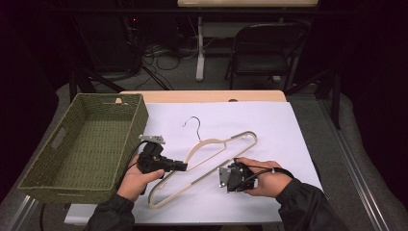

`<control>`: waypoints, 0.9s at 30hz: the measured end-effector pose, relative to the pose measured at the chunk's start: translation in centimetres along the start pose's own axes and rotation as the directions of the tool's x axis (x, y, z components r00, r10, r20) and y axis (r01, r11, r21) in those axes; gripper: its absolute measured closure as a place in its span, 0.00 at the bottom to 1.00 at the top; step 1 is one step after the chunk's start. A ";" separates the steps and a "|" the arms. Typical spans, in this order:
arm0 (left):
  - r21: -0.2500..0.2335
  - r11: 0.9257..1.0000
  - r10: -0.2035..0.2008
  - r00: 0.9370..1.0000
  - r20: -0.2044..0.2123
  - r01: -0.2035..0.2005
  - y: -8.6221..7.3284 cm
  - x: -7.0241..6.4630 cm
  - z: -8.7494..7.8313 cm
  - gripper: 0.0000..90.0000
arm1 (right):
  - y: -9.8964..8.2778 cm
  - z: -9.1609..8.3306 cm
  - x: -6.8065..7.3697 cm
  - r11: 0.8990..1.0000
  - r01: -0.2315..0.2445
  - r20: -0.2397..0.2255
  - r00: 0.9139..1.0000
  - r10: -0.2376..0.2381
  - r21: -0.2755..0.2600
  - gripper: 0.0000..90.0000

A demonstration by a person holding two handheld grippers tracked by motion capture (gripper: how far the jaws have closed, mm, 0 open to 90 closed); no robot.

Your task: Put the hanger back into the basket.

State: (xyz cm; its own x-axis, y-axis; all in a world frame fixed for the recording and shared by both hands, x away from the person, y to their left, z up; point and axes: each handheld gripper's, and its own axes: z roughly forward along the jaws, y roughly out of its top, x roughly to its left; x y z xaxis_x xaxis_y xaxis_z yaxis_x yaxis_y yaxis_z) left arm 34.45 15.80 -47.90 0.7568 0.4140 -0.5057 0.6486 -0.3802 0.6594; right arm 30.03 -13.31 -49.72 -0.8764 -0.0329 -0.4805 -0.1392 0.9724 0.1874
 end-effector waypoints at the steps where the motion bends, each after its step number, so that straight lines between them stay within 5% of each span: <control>1: 0.000 1.000 -0.002 1.000 -0.003 0.002 0.1 -0.4 -0.4 0.97 | -0.4 -0.1 0.0 1.000 -0.010 0.002 1.000 0.010 0.001 0.57; 9: -0.014 1.000 0.003 0.998 -0.065 -0.004 1.0 -2.2 -3.7 0.97 | -3.2 -0.4 -0.1 0.994 -0.105 0.000 0.994 0.105 0.010 0.55; 12: -0.015 1.000 -0.006 0.997 -0.083 0.005 1.1 -2.3 -5.1 0.97 | -3.6 -0.5 -0.3 0.994 -0.104 -0.003 0.995 0.104 0.040 0.54; 14: -0.018 1.000 -0.010 0.996 -0.088 0.009 1.2 -2.3 -5.9 0.97 | -4.0 -0.1 -0.2 0.992 -0.129 -0.016 0.992 0.129 -0.009 0.54; 15: -0.024 1.000 -0.012 0.996 -0.091 0.010 1.2 -2.3 -6.5 0.97 | -4.0 -0.1 -0.2 0.990 -0.138 -0.012 0.990 0.138 0.007 0.53; 19: -0.058 0.998 -0.016 0.994 -0.106 0.010 1.3 -2.2 -9.5 0.97 | -4.1 0.1 -0.3 0.991 -0.130 -0.011 0.991 0.131 0.022 0.53; 27: -0.090 0.996 -0.019 0.980 -0.199 0.001 1.4 -1.1 -16.3 0.97 | -4.4 0.3 -0.7 0.987 -0.156 -0.015 0.988 0.156 0.026 0.52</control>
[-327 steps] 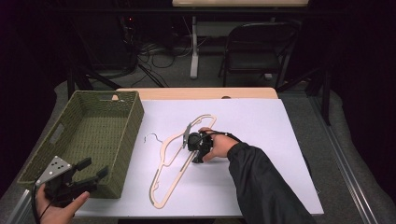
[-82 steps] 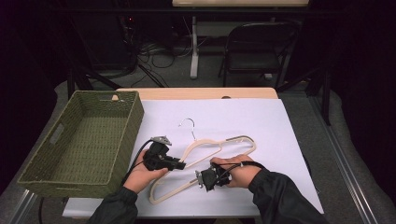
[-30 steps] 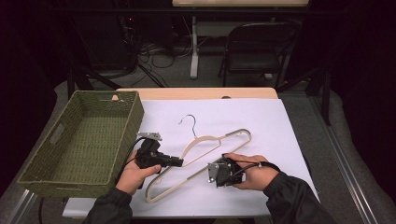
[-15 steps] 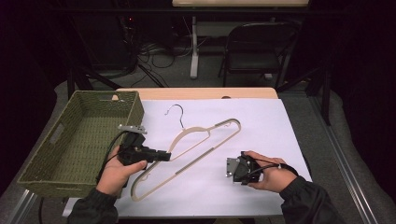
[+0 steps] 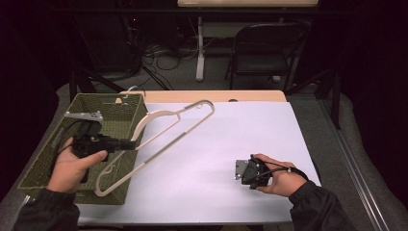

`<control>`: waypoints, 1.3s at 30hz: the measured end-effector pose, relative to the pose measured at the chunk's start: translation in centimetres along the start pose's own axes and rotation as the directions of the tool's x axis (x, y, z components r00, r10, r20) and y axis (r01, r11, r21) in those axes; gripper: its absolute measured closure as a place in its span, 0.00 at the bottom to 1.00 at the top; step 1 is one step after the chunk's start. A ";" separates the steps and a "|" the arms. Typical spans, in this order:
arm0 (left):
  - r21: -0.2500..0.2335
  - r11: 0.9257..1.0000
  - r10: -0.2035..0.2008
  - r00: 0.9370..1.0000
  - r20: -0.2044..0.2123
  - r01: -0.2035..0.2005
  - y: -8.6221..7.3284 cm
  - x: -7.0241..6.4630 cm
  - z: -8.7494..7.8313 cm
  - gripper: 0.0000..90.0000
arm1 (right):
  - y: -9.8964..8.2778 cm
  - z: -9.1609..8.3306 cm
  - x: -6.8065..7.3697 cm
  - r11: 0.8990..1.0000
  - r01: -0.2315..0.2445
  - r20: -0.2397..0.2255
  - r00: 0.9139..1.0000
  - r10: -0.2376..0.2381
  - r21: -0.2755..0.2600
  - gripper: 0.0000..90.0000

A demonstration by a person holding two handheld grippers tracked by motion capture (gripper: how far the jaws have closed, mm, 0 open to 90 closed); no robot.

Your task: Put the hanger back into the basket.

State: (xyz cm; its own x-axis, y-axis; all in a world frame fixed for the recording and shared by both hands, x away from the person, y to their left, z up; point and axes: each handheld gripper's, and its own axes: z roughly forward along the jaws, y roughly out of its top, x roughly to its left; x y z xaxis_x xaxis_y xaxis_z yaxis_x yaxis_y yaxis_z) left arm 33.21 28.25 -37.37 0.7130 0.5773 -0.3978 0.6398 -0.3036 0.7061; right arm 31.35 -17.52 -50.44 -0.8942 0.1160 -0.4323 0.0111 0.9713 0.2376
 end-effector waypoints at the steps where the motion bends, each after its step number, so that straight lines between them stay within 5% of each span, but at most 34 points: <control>1: -0.004 1.000 -0.008 1.000 -0.001 0.008 0.0 0.5 -0.5 0.97 | 0.0 0.0 -0.1 1.000 0.001 0.002 1.000 -0.001 0.003 0.52; 5: -0.013 0.999 -0.045 0.999 0.006 0.045 -0.4 2.8 -2.2 0.97 | 0.0 0.2 -0.1 1.000 -0.002 0.002 1.000 0.002 0.013 0.52; 13: -0.015 0.996 -0.088 0.995 -0.045 0.088 -1.1 6.8 -5.6 0.97 | 0.2 0.7 -0.2 1.000 -0.011 -0.005 1.000 0.011 0.026 0.52; 22: -0.055 0.994 -0.103 0.990 -0.096 0.098 -1.9 9.1 -9.2 0.97 | 0.2 1.0 -0.4 0.999 -0.021 -0.003 1.000 0.021 0.038 0.52; 39: -0.084 0.985 -0.162 0.972 -0.171 0.150 -5.3 13.1 -13.3 0.97 | 0.4 0.9 -0.4 0.997 -0.031 0.000 1.000 0.031 0.067 0.52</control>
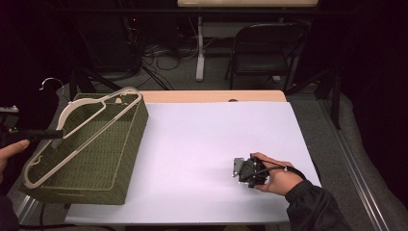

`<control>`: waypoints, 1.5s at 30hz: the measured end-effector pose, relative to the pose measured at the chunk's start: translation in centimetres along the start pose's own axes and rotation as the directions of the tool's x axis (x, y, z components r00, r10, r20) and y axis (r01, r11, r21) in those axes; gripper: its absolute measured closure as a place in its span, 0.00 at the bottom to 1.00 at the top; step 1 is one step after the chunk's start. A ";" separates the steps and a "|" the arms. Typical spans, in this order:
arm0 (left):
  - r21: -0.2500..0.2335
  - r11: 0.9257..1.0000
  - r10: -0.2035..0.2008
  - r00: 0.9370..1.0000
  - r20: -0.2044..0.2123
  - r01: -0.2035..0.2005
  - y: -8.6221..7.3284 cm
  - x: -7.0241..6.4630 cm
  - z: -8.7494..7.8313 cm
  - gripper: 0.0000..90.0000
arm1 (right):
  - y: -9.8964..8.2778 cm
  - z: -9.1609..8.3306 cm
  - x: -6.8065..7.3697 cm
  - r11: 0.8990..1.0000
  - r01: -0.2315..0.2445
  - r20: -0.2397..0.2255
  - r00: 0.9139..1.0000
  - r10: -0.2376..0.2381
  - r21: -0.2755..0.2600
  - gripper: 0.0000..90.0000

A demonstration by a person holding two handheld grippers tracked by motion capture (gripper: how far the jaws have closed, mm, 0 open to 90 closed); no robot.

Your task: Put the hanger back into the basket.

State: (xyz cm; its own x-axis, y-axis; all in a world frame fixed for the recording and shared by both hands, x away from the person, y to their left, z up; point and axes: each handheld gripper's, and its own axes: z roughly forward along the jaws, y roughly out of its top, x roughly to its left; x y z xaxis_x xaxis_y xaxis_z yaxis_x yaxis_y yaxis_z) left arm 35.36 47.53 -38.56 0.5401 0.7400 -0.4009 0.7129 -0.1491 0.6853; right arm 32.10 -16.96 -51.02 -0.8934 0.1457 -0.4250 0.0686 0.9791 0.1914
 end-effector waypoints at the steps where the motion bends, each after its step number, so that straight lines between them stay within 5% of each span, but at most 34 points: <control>1: -0.003 1.000 -0.002 1.000 0.000 0.002 -0.1 0.2 0.0 0.97 | 0.1 0.0 0.0 1.000 -0.002 0.001 1.000 0.002 -0.001 0.52; 10: 0.026 0.999 0.037 0.999 -0.012 -0.036 0.0 1.3 0.3 0.97 | 0.6 0.1 0.4 1.000 -0.011 0.003 1.000 0.011 0.015 0.52; 17: 0.069 0.996 0.061 0.998 -0.032 -0.058 -0.9 2.4 2.2 0.97 | 0.8 -0.1 0.4 1.000 -0.021 0.009 1.000 0.020 0.014 0.52; 26: 0.047 0.998 0.031 0.999 -0.027 -0.030 -3.0 3.5 3.8 0.97 | 0.6 -0.1 0.5 1.000 -0.018 0.011 1.000 0.018 0.012 0.52; 31: 0.109 0.993 0.060 0.995 -0.082 -0.051 -4.2 3.9 4.8 0.97 | 0.3 0.0 0.5 1.000 -0.028 0.010 1.000 0.028 0.009 0.52; 37: 0.115 0.991 0.084 0.992 -0.095 -0.072 -4.1 3.6 5.5 0.97 | 0.2 0.2 0.5 1.000 -0.028 0.009 1.000 0.028 0.008 0.52; 42: 0.116 0.993 0.046 0.994 -0.097 -0.034 -4.4 3.9 5.9 0.97 | 0.3 0.2 0.5 0.999 -0.029 0.003 1.000 0.029 0.020 0.52; 45: 0.055 0.998 0.036 0.990 -0.137 -0.029 -4.3 3.9 5.4 0.89 | 0.2 0.2 0.5 1.000 -0.030 0.010 0.999 0.030 0.001 0.52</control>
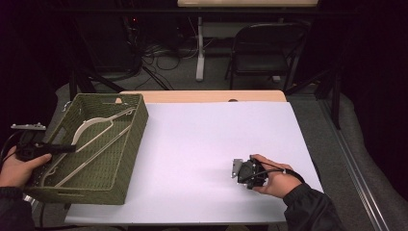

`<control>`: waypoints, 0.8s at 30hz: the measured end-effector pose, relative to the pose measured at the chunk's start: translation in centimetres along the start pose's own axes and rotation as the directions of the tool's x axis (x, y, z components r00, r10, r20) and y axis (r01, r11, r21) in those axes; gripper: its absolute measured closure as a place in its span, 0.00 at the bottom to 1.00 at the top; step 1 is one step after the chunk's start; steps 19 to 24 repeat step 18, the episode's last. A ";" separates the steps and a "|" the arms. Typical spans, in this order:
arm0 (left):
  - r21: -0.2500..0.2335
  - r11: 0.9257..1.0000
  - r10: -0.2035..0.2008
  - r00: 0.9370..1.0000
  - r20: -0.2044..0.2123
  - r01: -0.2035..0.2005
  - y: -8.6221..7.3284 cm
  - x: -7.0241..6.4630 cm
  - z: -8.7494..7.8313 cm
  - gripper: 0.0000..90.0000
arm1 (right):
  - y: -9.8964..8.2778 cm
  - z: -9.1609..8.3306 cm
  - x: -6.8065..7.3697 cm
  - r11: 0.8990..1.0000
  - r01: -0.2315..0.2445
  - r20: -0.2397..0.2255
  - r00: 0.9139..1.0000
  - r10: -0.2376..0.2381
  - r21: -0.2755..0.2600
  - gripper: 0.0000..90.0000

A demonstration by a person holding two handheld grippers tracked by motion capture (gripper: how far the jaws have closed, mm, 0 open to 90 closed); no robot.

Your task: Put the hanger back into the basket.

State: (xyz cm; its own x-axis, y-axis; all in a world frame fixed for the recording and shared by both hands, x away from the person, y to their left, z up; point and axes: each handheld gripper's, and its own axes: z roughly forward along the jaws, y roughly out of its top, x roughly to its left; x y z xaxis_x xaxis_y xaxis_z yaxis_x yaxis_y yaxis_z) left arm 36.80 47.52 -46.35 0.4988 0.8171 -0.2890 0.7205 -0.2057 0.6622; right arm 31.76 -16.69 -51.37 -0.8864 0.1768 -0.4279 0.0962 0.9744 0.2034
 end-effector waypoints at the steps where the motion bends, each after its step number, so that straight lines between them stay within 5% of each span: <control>1: -0.028 1.000 -0.011 1.000 -0.008 0.011 0.1 0.0 -0.5 0.87 | 0.0 0.0 0.0 1.000 0.000 0.001 1.000 0.000 0.003 0.52; 8: -0.048 0.999 -0.011 0.996 -0.084 0.007 0.6 -1.0 -2.1 0.70 | -0.1 -0.2 0.0 1.000 -0.005 0.003 1.000 0.005 -0.006 0.51; 11: -0.036 0.999 0.024 0.987 -0.158 -0.030 0.3 -1.9 -2.5 0.63 | -0.1 -0.3 0.0 1.000 -0.008 0.010 1.000 0.008 -0.021 0.49; 18: -0.071 0.996 0.033 0.984 -0.173 -0.046 -0.3 -4.3 -3.1 0.49 | -1.0 -0.8 0.0 0.995 -0.069 -0.002 0.998 0.069 -0.073 0.42; 24: -0.071 0.996 0.033 0.984 -0.173 -0.046 -0.3 -4.3 -3.1 0.49 | -1.0 -0.8 0.0 0.995 -0.069 -0.002 0.998 0.069 -0.073 0.42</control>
